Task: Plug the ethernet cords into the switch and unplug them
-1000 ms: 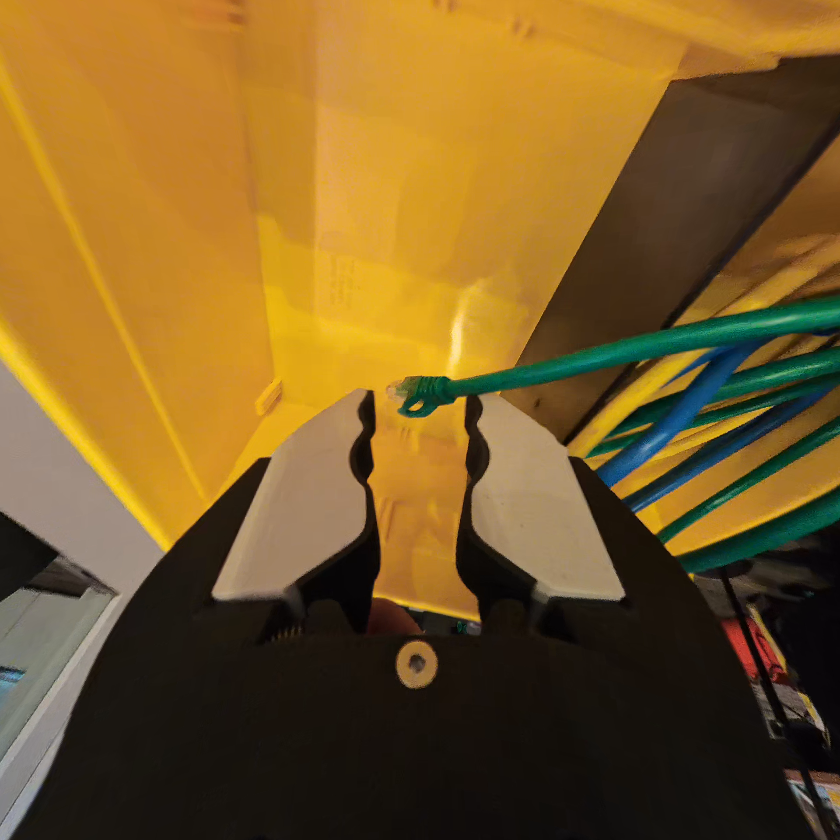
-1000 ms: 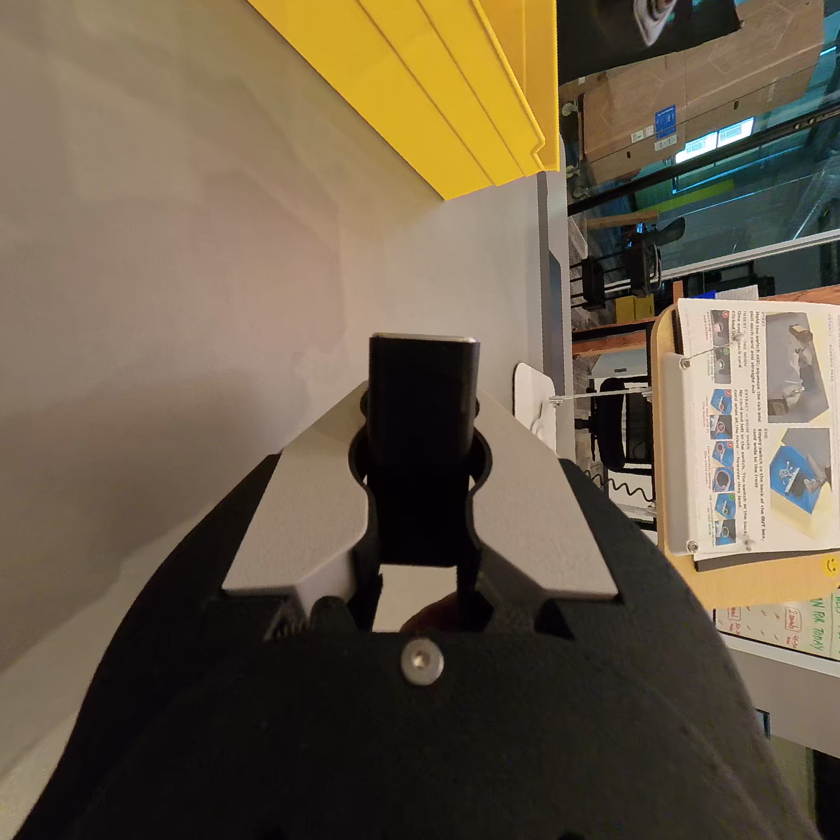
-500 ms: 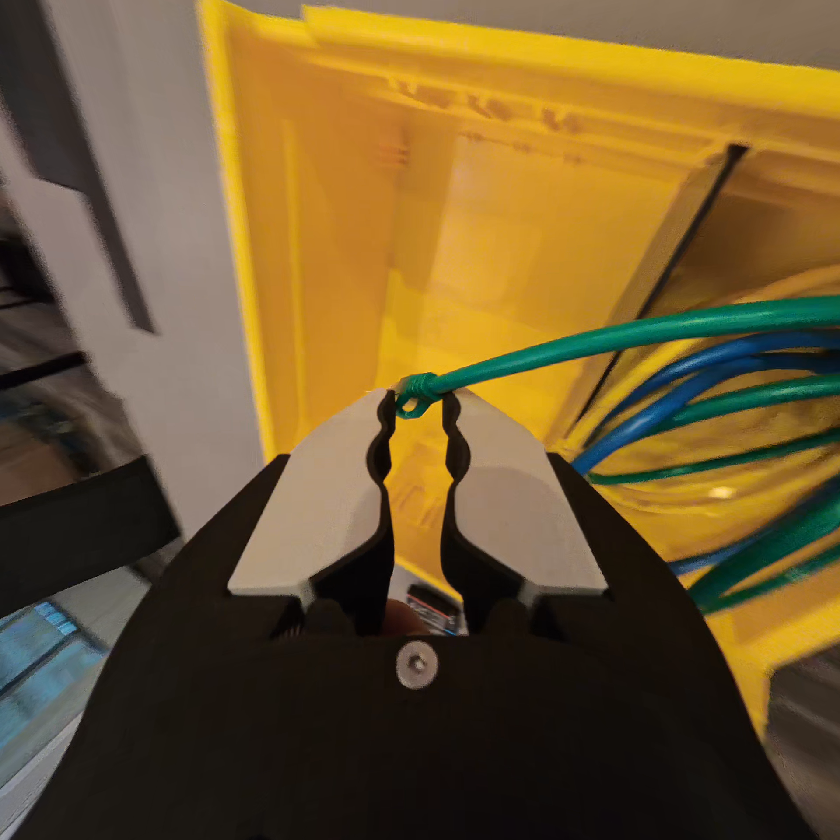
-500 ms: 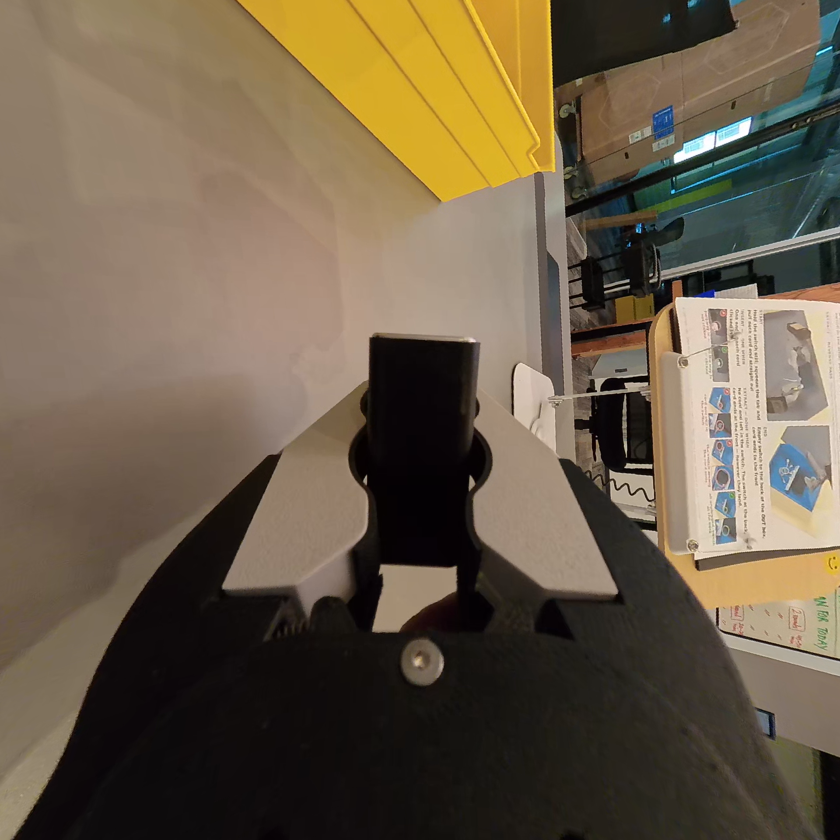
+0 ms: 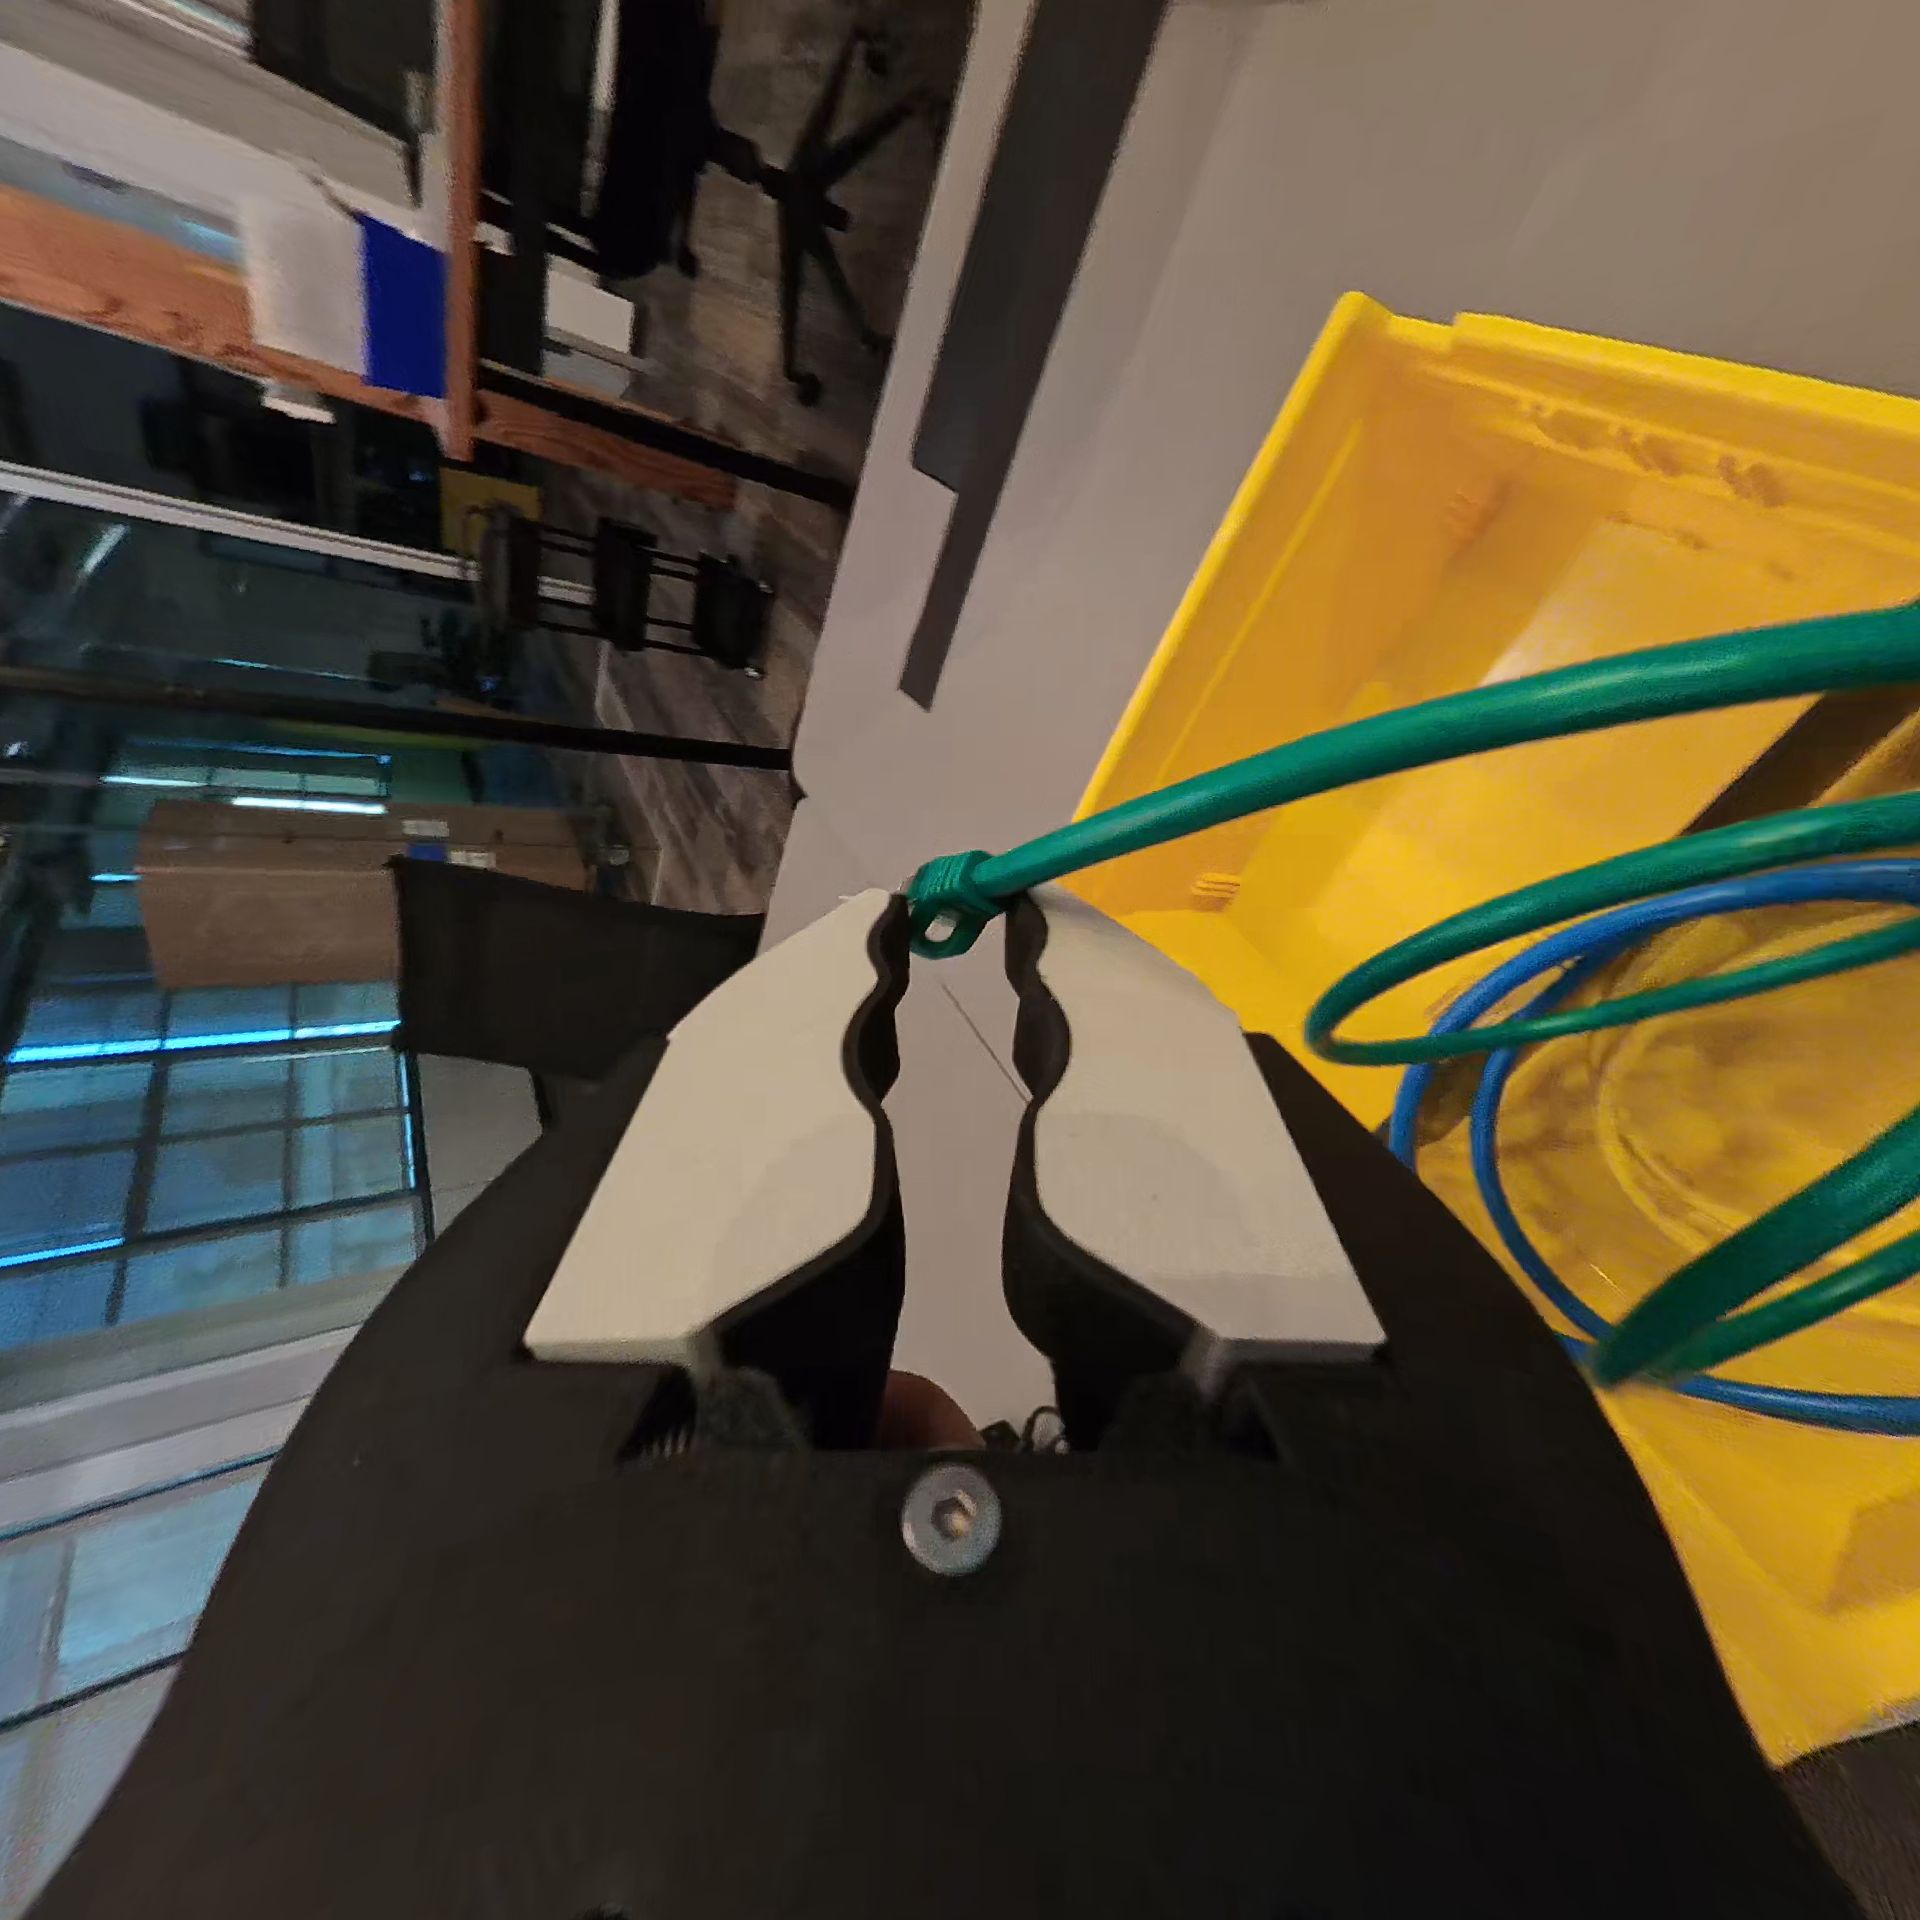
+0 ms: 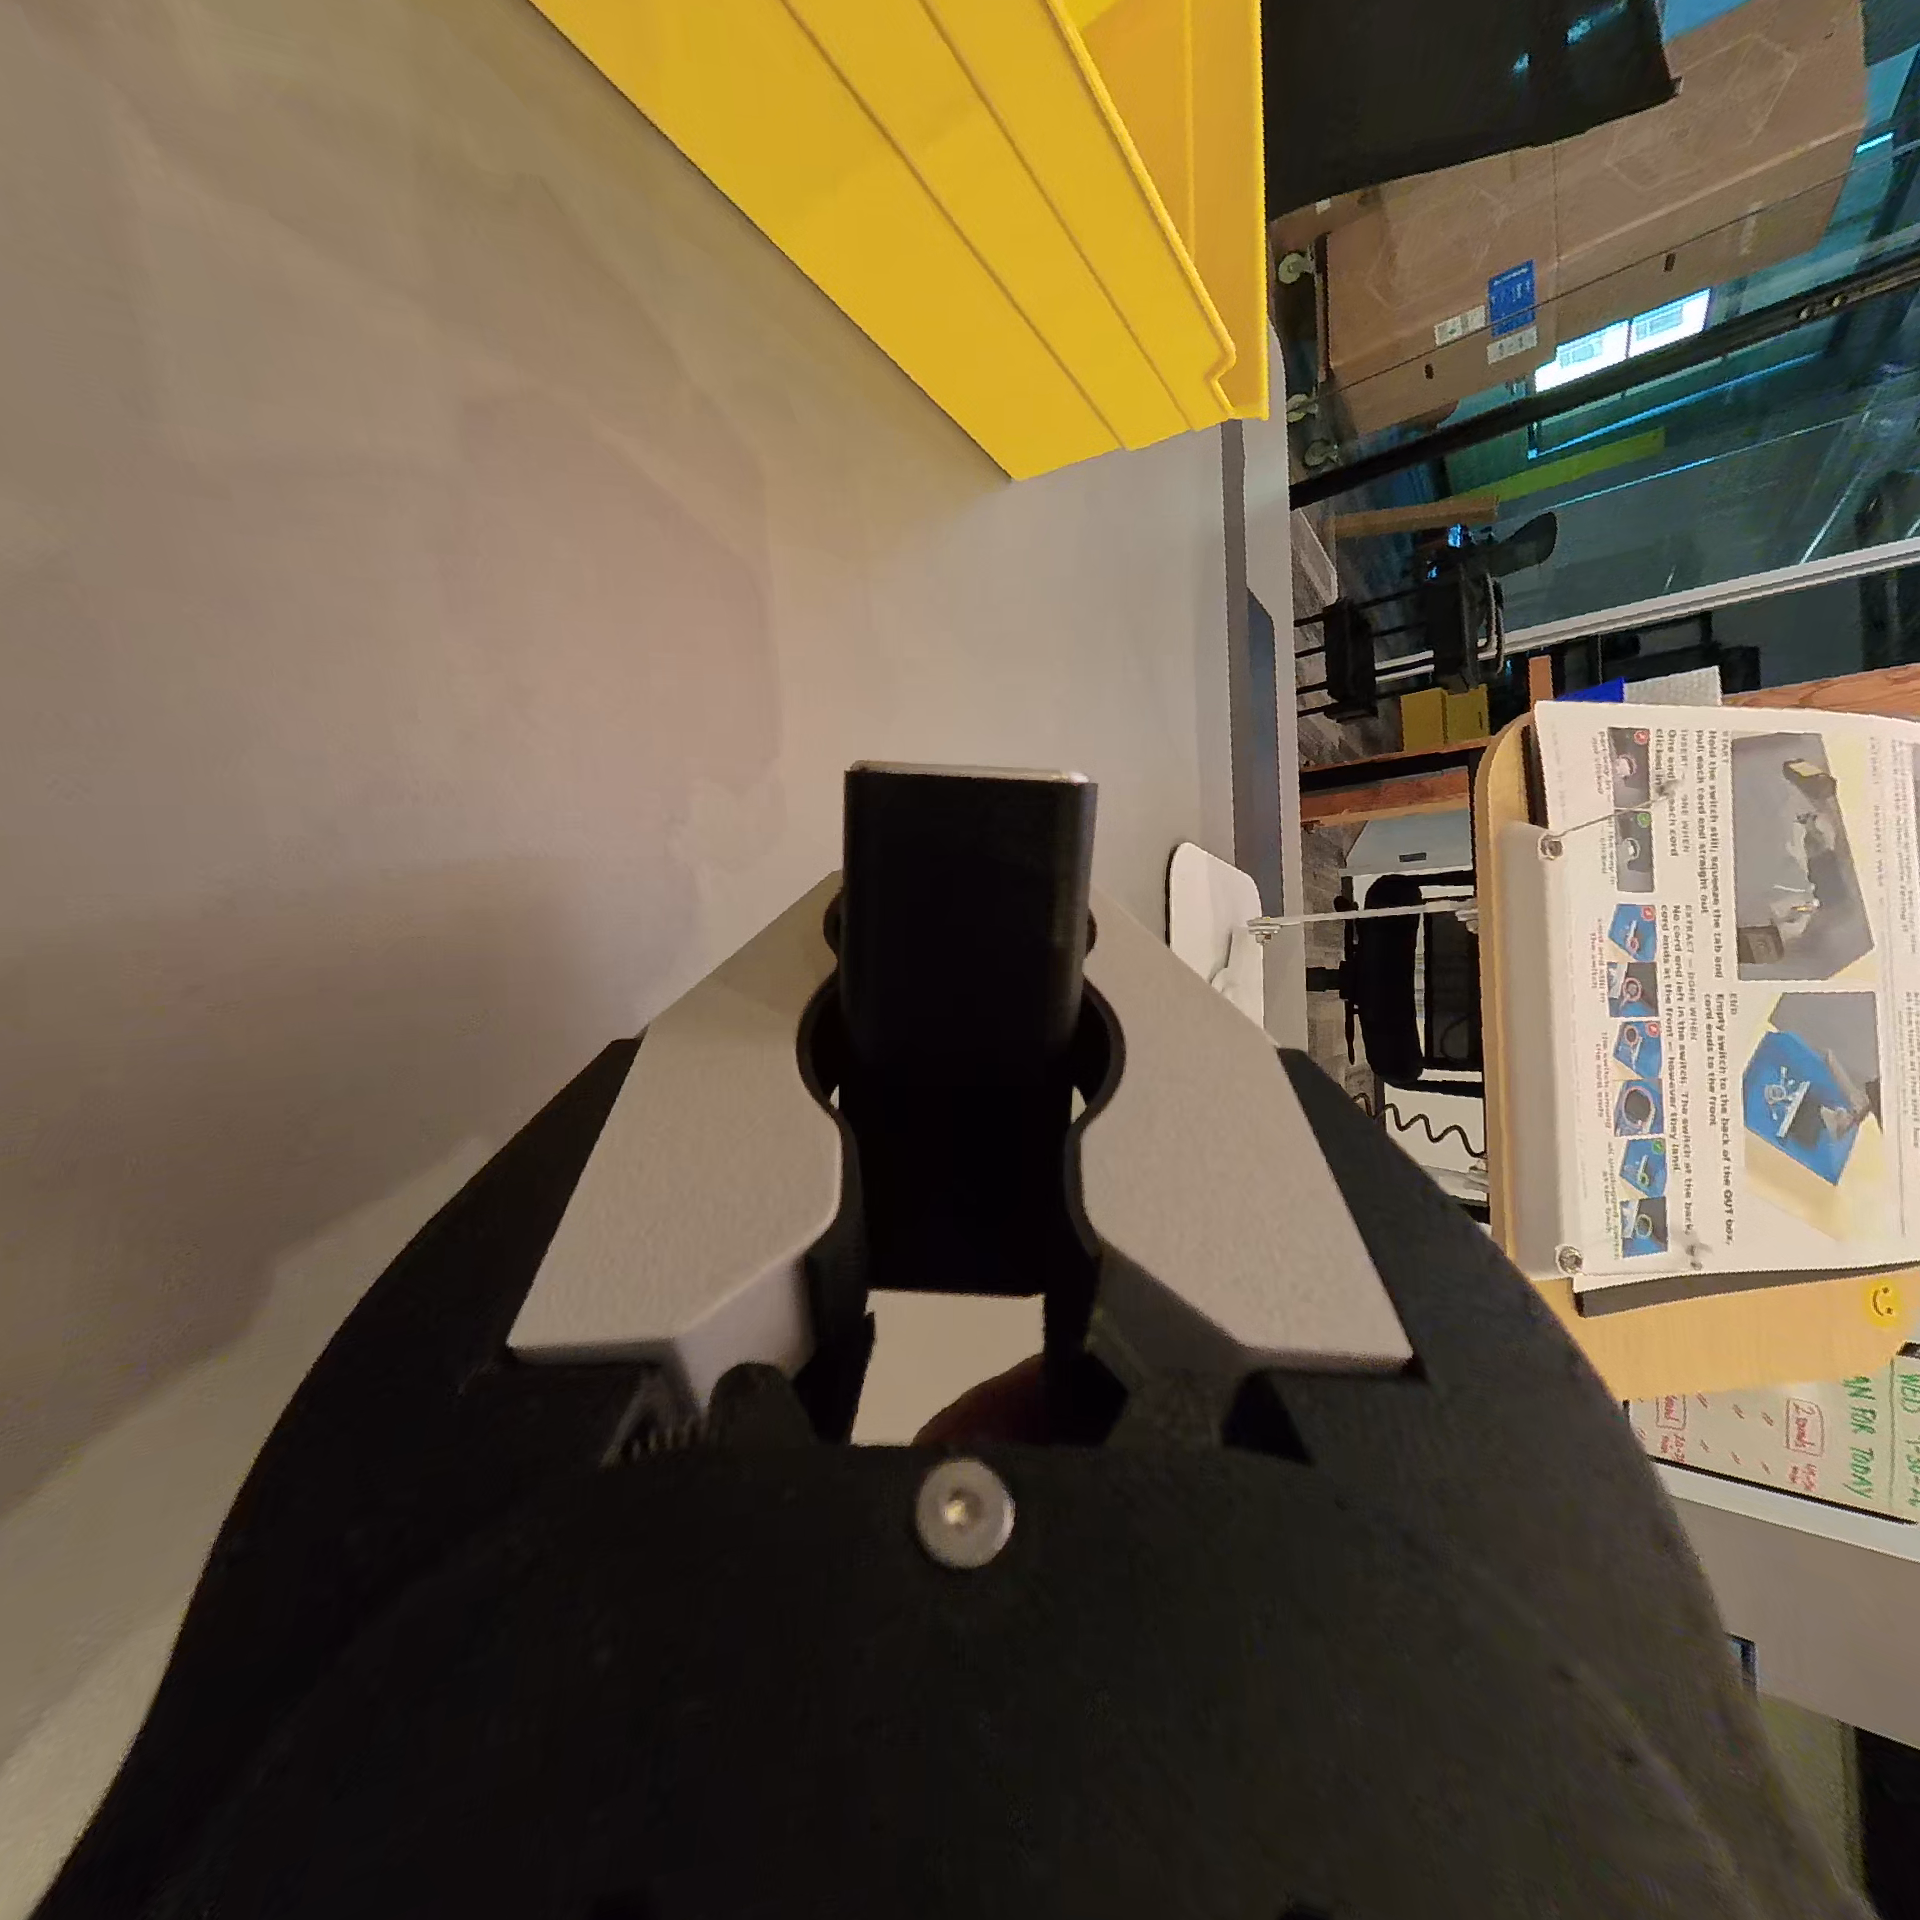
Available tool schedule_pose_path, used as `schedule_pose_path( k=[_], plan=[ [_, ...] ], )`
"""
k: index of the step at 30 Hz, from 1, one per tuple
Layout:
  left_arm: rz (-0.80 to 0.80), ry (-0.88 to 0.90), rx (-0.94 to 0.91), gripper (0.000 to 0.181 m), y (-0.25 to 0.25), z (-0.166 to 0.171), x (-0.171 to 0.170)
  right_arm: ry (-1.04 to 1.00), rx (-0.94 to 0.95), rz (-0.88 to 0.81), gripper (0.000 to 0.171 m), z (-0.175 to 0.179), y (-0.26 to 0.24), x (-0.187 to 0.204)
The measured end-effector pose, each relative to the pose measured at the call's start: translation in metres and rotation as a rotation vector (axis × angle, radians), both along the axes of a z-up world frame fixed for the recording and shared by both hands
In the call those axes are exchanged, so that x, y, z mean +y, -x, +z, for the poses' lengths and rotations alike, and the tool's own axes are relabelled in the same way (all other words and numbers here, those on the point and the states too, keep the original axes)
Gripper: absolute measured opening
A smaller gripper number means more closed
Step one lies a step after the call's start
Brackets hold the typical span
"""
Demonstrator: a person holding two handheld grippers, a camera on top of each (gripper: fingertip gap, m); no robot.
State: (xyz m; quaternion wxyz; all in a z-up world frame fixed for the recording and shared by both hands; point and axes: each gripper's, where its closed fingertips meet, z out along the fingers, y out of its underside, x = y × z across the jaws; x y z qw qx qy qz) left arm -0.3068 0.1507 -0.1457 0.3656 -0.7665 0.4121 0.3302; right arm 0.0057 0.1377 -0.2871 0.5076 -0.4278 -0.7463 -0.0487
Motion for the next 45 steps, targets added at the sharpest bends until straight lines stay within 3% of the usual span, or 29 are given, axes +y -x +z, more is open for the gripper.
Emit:
schedule_pose_path(
  k=[9,13,19,23,28,32,38,43,45],
  plan=[
    [0.001,-0.188,0.047,0.017,-0.011,0.07,-0.007,-0.01,0.009,-0.008,0.033,0.004,-0.001,0.002],
    [-0.092,-0.24,0.121,0.016,-0.055,0.093,0.0,-0.004,0.018,-0.019,0.033,0.006,-0.002,0.005],
    [-0.284,-0.197,0.217,0.016,-0.139,0.09,0.039,-0.004,0.019,-0.025,0.033,0.007,-0.004,0.007],
    [-0.435,-0.109,0.308,0.016,-0.197,0.062,0.069,-0.004,0.02,-0.028,0.033,0.008,-0.007,0.008],
    [-0.599,0.059,0.468,0.016,-0.25,-0.006,0.099,0.009,0.001,-0.013,0.033,0.0,-0.007,0.007],
    [-0.67,0.171,0.588,0.015,-0.263,-0.064,0.12,0.035,-0.036,-0.003,0.033,-0.01,-0.009,0.005],
    [-0.727,0.252,0.608,0.012,-0.28,-0.126,0.137,0.075,-0.05,0.005,0.033,-0.017,-0.013,0.006],
    [-0.543,0.409,0.462,0.067,-0.275,-0.153,0.14,0.097,-0.076,0.023,0.033,-0.024,-0.015,0.003],
    [-0.513,0.389,0.37,0.072,-0.277,-0.148,0.145,0.101,-0.081,0.031,0.033,-0.025,-0.015,0.001]
  ],
)
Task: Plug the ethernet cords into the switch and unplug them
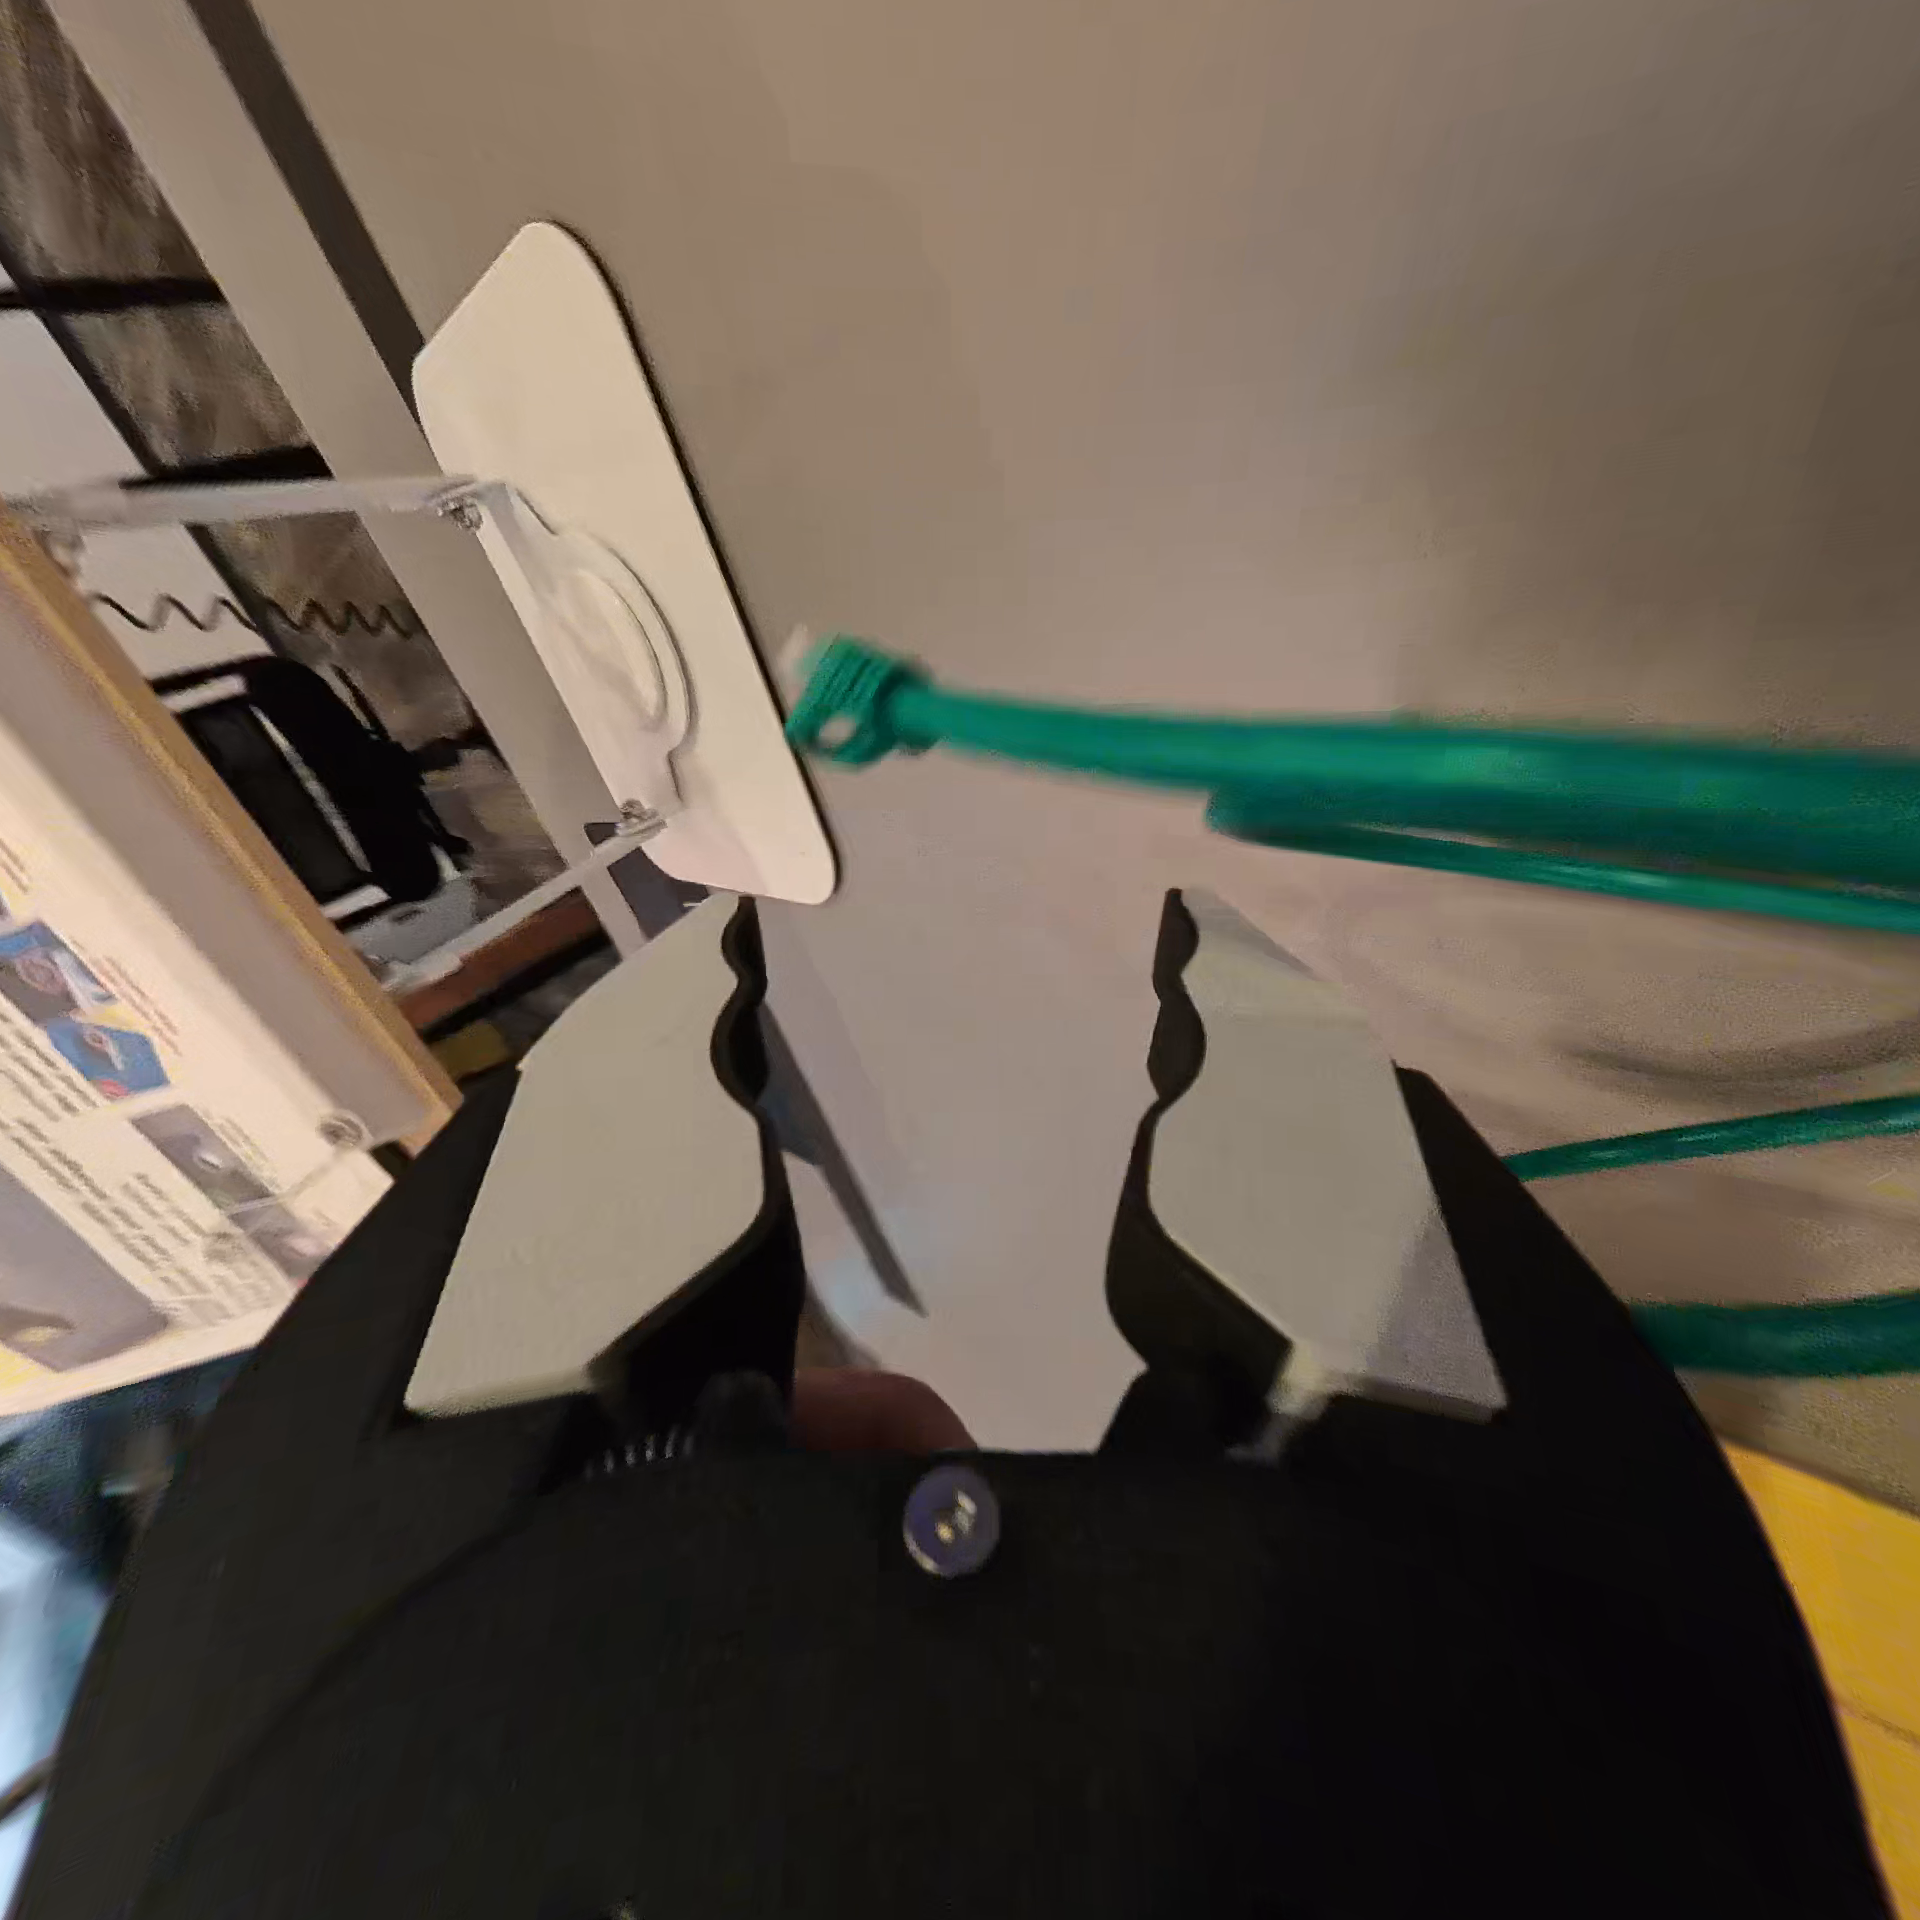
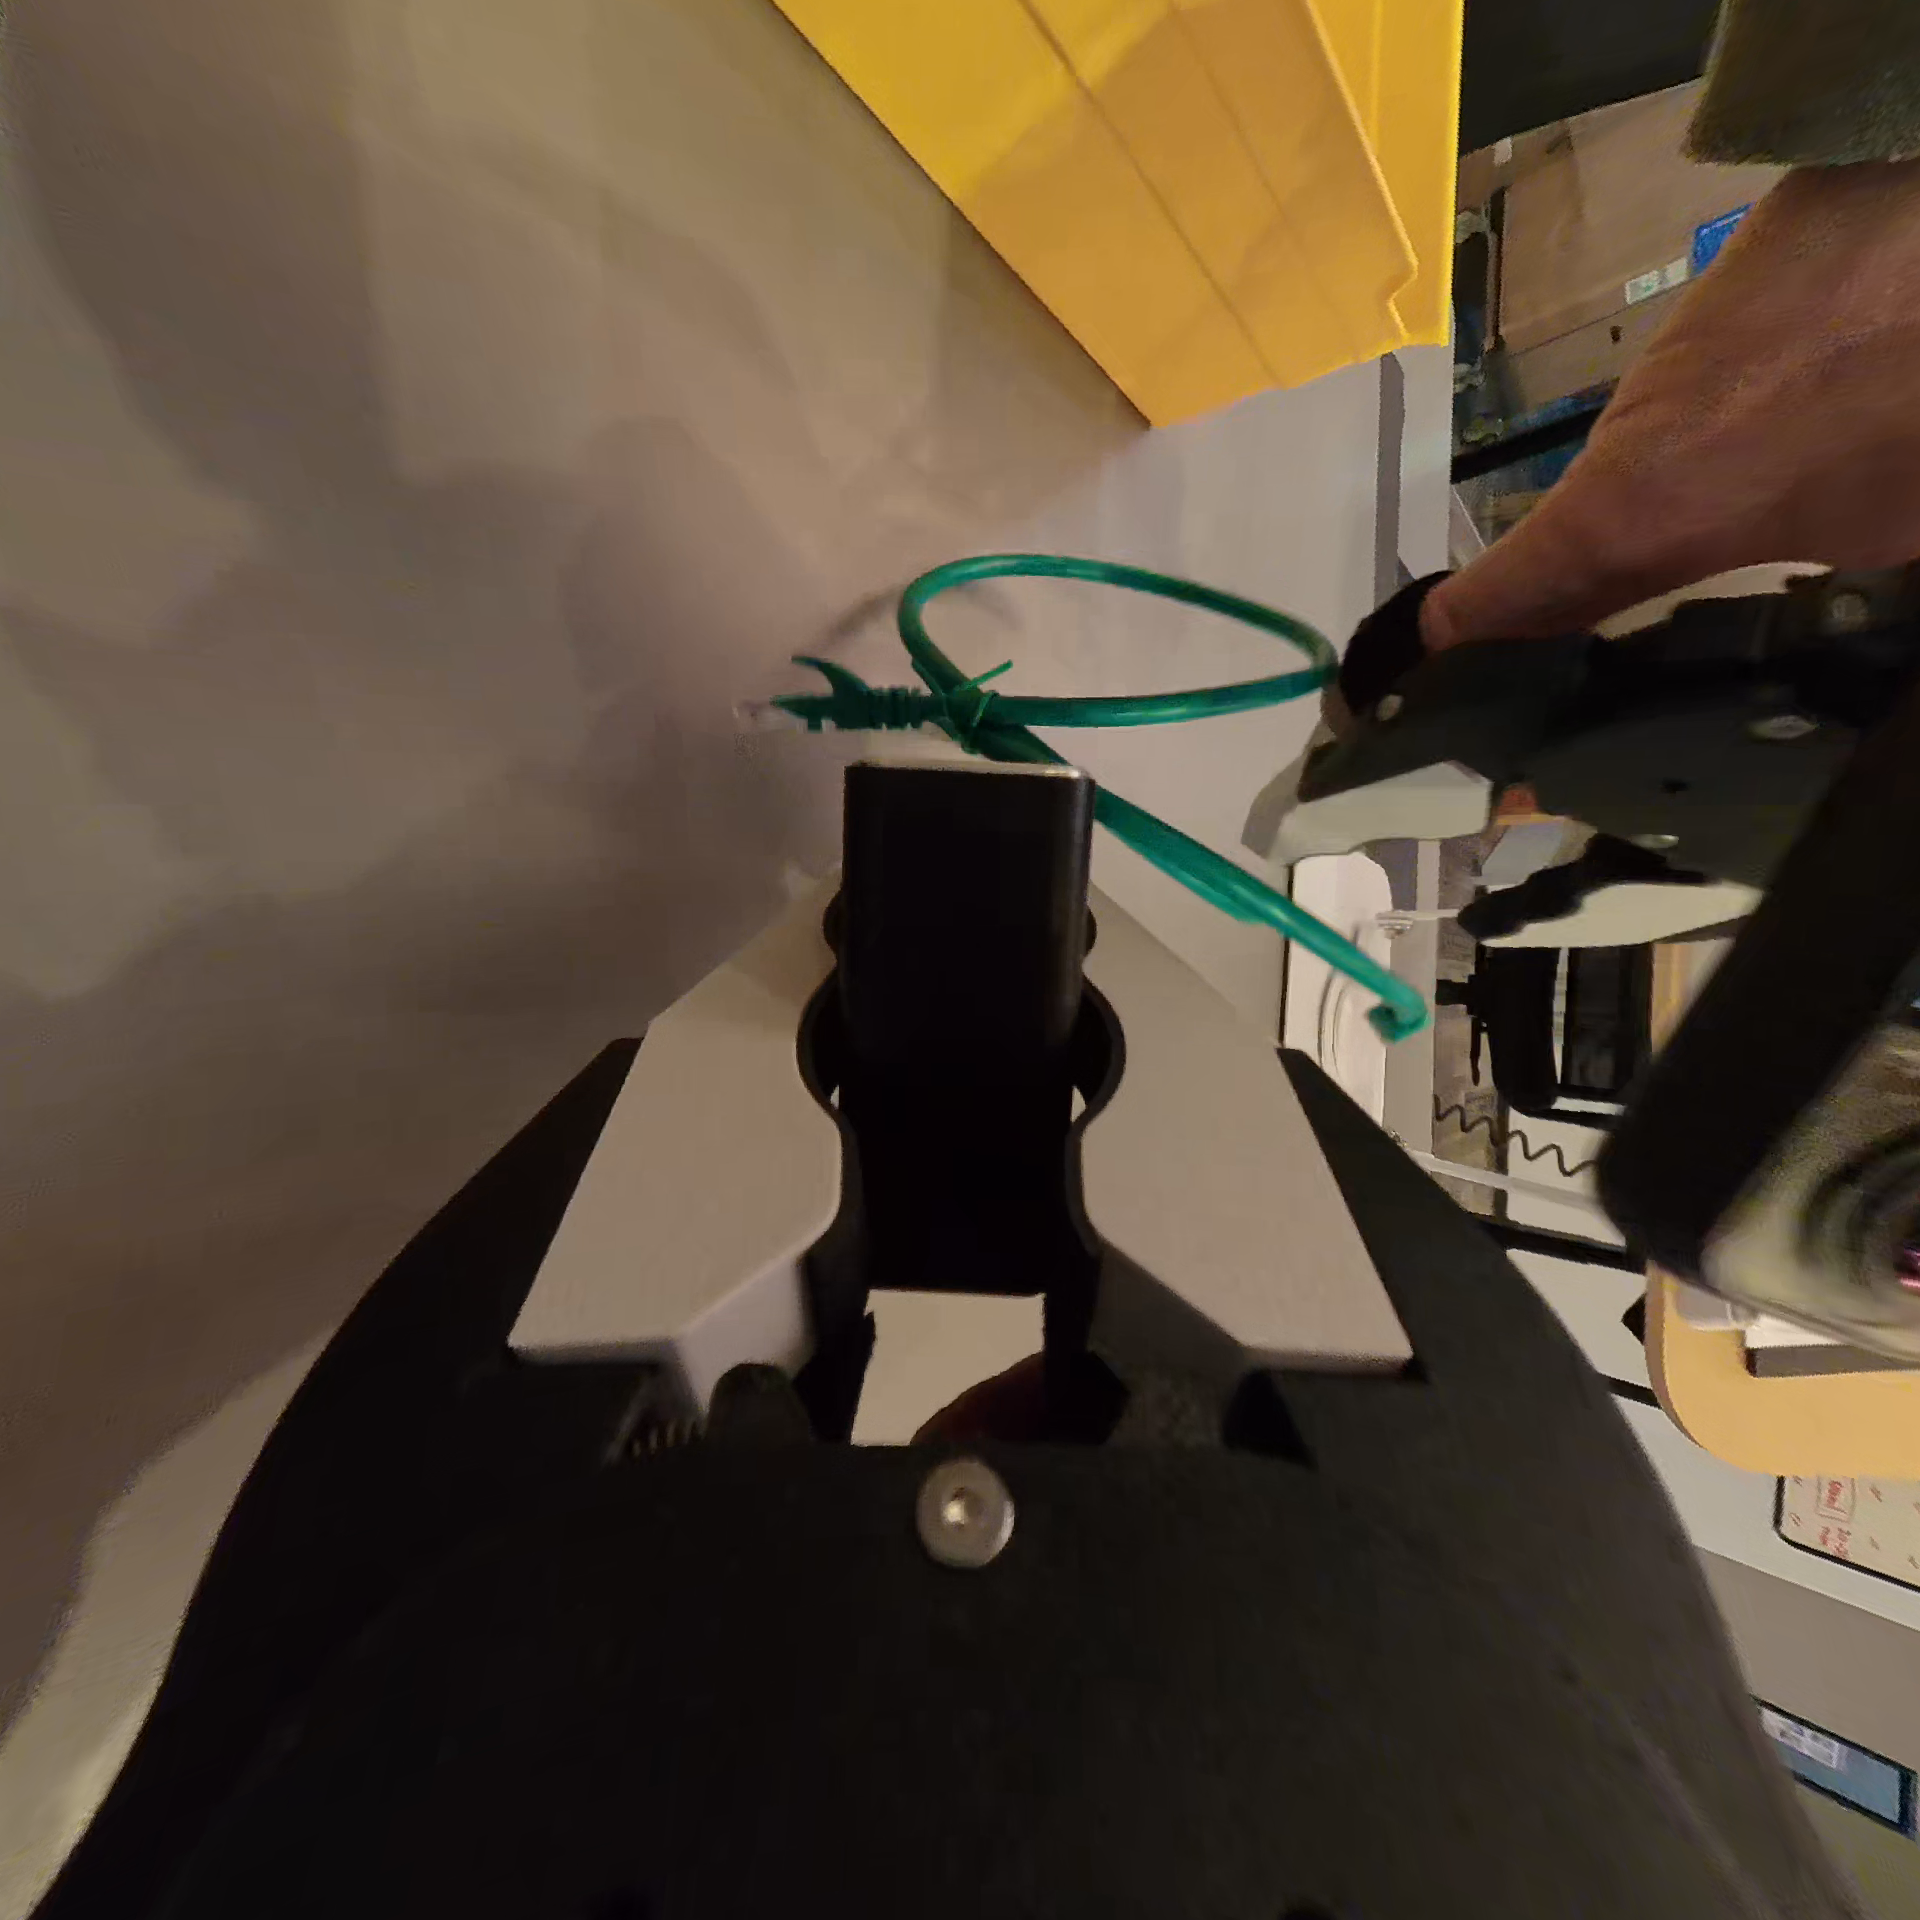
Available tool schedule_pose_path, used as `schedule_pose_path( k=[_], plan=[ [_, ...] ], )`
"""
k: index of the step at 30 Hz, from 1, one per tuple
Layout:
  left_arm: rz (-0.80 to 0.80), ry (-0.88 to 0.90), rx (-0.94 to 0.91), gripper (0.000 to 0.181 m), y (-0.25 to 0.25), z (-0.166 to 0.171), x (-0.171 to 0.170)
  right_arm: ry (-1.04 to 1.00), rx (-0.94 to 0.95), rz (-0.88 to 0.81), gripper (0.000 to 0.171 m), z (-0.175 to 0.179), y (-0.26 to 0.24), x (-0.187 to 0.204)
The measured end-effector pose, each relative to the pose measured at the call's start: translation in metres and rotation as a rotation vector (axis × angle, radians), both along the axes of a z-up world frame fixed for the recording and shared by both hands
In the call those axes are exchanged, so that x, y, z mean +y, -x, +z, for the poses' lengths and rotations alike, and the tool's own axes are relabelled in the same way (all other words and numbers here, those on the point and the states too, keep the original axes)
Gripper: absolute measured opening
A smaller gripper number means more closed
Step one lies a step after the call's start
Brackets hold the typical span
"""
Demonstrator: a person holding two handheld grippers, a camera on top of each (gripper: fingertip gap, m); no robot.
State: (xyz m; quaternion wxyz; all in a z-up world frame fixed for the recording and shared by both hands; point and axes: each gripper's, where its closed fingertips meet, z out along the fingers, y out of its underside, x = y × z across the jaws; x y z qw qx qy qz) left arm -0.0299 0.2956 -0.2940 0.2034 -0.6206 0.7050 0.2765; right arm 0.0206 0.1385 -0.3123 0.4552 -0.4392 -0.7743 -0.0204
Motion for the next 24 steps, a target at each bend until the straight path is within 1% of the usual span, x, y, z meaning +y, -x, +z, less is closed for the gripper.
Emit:
schedule_pose_path(
  k=[2,4,6,9,12,16,18,21,24],
  plan=[
    [0.066,0.034,-0.072,0.075,0.003,0.004,-0.001,0.002,-0.002,0.006,0.032,0.0,0.0,-0.001],
    [0.12,0.006,-0.083,0.072,0.013,0.013,0.002,0.003,-0.004,0.01,0.033,-0.001,0.001,-0.002],
    [0.167,0.055,-0.147,0.07,0.016,0.014,-0.005,0.006,-0.002,0.013,0.033,0.0,0.001,-0.003],
    [0.22,0.122,-0.293,0.064,0.008,0.02,-0.017,0.005,-0.004,0.02,0.033,0.0,0.002,-0.006],
    [0.214,0.185,-0.432,0.06,-0.016,0.032,-0.031,0.002,0.0,0.025,0.032,0.001,0.005,-0.009],
    [0.157,0.223,-0.414,0.063,-0.036,0.042,-0.055,-0.003,0.013,-0.007,0.033,0.002,0.003,-0.004],
    [0.142,0.203,-0.424,0.062,-0.039,0.053,-0.066,0.009,0.022,-0.018,0.032,0.002,0.0,0.0],
    [0.15,0.186,-0.451,0.059,-0.032,0.066,-0.083,0.011,0.017,-0.029,0.032,0.001,-0.004,0.004],
    [0.153,0.138,-0.345,0.055,-0.011,0.056,-0.092,0.013,0.004,-0.009,0.033,0.001,-0.004,0.0]
  ],
)
